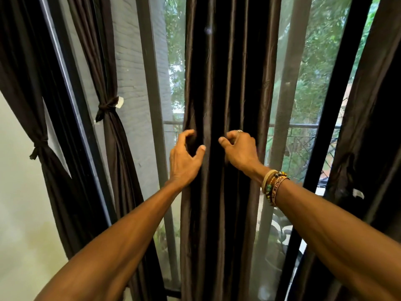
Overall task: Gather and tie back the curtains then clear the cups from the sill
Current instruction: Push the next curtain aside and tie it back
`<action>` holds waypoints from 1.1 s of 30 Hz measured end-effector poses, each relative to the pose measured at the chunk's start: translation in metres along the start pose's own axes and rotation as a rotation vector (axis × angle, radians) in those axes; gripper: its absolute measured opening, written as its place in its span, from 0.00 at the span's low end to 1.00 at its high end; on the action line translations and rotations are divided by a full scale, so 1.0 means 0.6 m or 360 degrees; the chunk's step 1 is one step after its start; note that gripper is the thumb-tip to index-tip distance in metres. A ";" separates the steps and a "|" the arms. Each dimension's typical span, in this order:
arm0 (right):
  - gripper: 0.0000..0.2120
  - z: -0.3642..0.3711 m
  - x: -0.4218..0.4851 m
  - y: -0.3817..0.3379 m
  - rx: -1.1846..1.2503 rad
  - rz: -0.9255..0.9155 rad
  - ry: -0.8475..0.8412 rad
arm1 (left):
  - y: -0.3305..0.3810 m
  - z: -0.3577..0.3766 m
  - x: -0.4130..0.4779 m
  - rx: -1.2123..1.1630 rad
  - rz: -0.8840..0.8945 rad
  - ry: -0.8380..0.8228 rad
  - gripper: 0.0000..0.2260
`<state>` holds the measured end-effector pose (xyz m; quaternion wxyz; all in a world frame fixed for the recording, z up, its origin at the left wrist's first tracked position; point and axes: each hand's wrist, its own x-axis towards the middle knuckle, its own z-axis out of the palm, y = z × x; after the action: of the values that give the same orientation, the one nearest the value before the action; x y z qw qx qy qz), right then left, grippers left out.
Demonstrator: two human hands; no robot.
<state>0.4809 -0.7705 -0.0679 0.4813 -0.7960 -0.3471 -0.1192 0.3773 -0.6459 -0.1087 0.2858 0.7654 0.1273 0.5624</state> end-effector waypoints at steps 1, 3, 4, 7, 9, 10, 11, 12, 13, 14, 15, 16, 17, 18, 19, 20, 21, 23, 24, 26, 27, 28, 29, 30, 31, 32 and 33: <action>0.09 0.006 -0.001 -0.006 0.0038 -0.0031 -0.0034 | 0.011 0.009 -0.004 -0.0029 -0.0001 -0.0037 0.20; 0.08 0.013 -0.003 -0.017 0.0038 -0.0068 -0.0078 | 0.023 0.023 -0.008 -0.0069 -0.0008 -0.0156 0.23; 0.10 0.014 -0.003 -0.020 0.0034 -0.0085 -0.0090 | 0.026 0.027 -0.007 -0.0057 -0.0028 -0.0232 0.26; 0.14 0.011 -0.002 -0.019 0.0156 -0.0134 -0.0178 | 0.023 0.039 -0.005 0.0100 -0.0099 -0.0361 0.33; 0.14 0.004 -0.007 -0.019 0.0226 -0.0223 -0.0276 | 0.023 0.048 -0.003 0.0109 -0.0146 -0.0220 0.25; 0.13 0.001 -0.009 -0.018 0.0239 -0.0266 -0.0313 | 0.021 0.052 0.000 0.0101 -0.0140 -0.0128 0.17; 0.13 -0.002 -0.012 -0.015 0.0252 -0.0290 -0.0312 | 0.018 0.053 0.003 0.0105 -0.0139 -0.0056 0.10; 0.14 -0.004 -0.014 -0.010 0.0258 -0.0288 -0.0245 | 0.012 0.051 0.007 0.0110 -0.0161 -0.0008 0.07; 0.15 -0.007 -0.015 -0.002 0.0251 -0.0257 -0.0111 | 0.005 0.048 0.011 0.0124 -0.0204 0.0039 0.07; 0.14 -0.010 -0.014 0.008 0.0228 -0.0205 0.0061 | -0.002 0.043 0.013 0.0147 -0.0243 0.0099 0.07; 0.10 -0.013 -0.012 0.018 0.0191 -0.0143 0.0234 | -0.010 0.039 0.015 0.0161 -0.0262 0.0162 0.07; 0.09 -0.016 -0.010 0.029 0.0156 -0.0097 0.0372 | -0.014 0.033 0.016 0.0155 -0.0265 0.0211 0.08; 0.11 -0.017 -0.008 0.037 0.0122 -0.0070 0.0461 | -0.016 0.026 0.016 0.0126 -0.0251 0.0244 0.12; 0.16 -0.018 -0.006 0.045 0.0107 -0.0042 0.0505 | -0.018 0.020 0.017 0.0086 -0.0226 0.0264 0.16; 0.20 -0.020 -0.004 0.051 0.0098 0.0002 0.0524 | -0.018 0.013 0.018 0.0054 -0.0198 0.0287 0.20; 0.24 -0.022 -0.003 0.055 0.0086 0.0052 0.0531 | -0.022 0.009 0.020 0.0035 -0.0191 0.0307 0.22; 0.25 -0.025 -0.001 0.058 0.0058 0.0102 0.0522 | -0.025 0.005 0.021 0.0026 -0.0215 0.0313 0.24; 0.18 -0.028 0.006 0.067 -0.0004 0.0130 0.0454 | -0.029 0.001 0.025 0.0002 -0.0350 0.0280 0.28; 0.13 -0.028 0.008 0.069 -0.0015 0.0116 0.0404 | -0.030 0.001 0.027 -0.0022 -0.0401 0.0257 0.28; 0.07 -0.027 0.010 0.071 -0.0014 0.0092 0.0352 | -0.034 0.002 0.030 -0.0027 -0.0406 0.0223 0.22; 0.06 -0.026 0.011 0.071 -0.0014 0.0097 0.0355 | -0.034 0.004 0.031 0.0017 -0.0361 0.0216 0.15; 0.06 -0.026 0.011 0.070 -0.0017 0.0103 0.0372 | -0.036 0.008 0.030 0.0063 -0.0316 0.0211 0.09; 0.06 -0.025 0.010 0.070 -0.0025 0.0109 0.0388 | -0.036 0.011 0.028 0.0076 -0.0274 0.0204 0.06; 0.06 -0.023 0.009 0.071 -0.0037 0.0112 0.0395 | -0.039 0.016 0.025 0.0063 -0.0248 0.0193 0.06; 0.07 -0.021 0.005 0.071 -0.0041 0.0107 0.0386 | -0.038 0.023 0.023 0.0045 -0.0247 0.0167 0.08; 0.08 -0.016 0.001 0.070 -0.0026 0.0083 0.0365 | -0.037 0.029 0.020 0.0031 -0.0252 0.0135 0.10; 0.09 -0.009 -0.004 0.069 0.0020 0.0040 0.0334 | -0.034 0.038 0.018 0.0027 -0.0261 0.0082 0.10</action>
<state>0.5074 -0.7884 -0.0949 0.5214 -0.7805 -0.2854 -0.1937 0.4048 -0.6306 -0.1166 0.3210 0.7401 0.2017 0.5555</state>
